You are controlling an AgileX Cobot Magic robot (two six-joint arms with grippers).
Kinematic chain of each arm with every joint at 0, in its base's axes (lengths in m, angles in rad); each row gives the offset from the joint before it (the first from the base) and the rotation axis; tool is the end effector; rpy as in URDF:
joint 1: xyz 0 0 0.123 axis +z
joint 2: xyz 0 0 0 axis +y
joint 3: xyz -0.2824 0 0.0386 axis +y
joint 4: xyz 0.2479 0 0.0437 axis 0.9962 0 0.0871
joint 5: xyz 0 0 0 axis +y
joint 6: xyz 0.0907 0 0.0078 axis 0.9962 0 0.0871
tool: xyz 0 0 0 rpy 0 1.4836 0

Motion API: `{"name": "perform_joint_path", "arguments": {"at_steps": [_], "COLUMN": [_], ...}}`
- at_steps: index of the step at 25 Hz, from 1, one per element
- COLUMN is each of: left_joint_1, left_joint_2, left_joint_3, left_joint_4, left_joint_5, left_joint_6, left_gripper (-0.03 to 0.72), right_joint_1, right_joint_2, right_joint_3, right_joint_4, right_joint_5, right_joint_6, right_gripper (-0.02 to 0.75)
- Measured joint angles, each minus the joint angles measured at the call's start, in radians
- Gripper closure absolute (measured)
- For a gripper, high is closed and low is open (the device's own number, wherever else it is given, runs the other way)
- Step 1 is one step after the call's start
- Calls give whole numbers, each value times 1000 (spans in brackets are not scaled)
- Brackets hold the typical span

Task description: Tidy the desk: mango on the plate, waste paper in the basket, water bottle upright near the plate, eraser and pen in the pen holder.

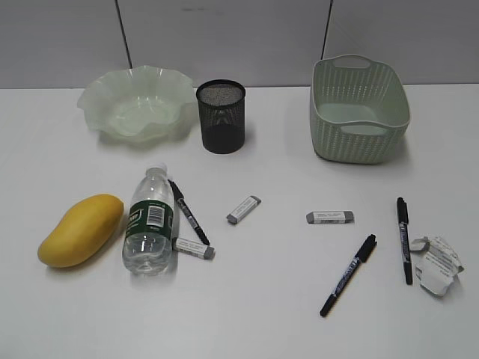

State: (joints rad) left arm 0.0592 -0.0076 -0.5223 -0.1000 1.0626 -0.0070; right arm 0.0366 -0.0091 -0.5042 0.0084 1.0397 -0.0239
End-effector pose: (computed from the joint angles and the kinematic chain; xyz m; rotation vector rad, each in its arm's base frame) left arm -0.0085 -0.0085 0.2834 -0.0602 2.0125 -0.0858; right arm -0.0059 0.0004 0.2800 -0.0611 2.0091 0.0181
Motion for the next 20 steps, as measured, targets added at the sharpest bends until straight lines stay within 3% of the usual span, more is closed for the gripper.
{"name": "perform_joint_path", "arguments": {"at_steps": [20], "left_joint_1": [0], "left_joint_2": [0], "left_joint_3": [0], "left_joint_4": [0], "left_joint_5": [0], "left_joint_6": [0], "left_gripper": [449], "right_joint_1": [0], "right_joint_2": [0], "right_joint_3": [0], "right_joint_4": [0], "right_joint_5": [0], "right_joint_6": [4], "right_gripper": [388]}}
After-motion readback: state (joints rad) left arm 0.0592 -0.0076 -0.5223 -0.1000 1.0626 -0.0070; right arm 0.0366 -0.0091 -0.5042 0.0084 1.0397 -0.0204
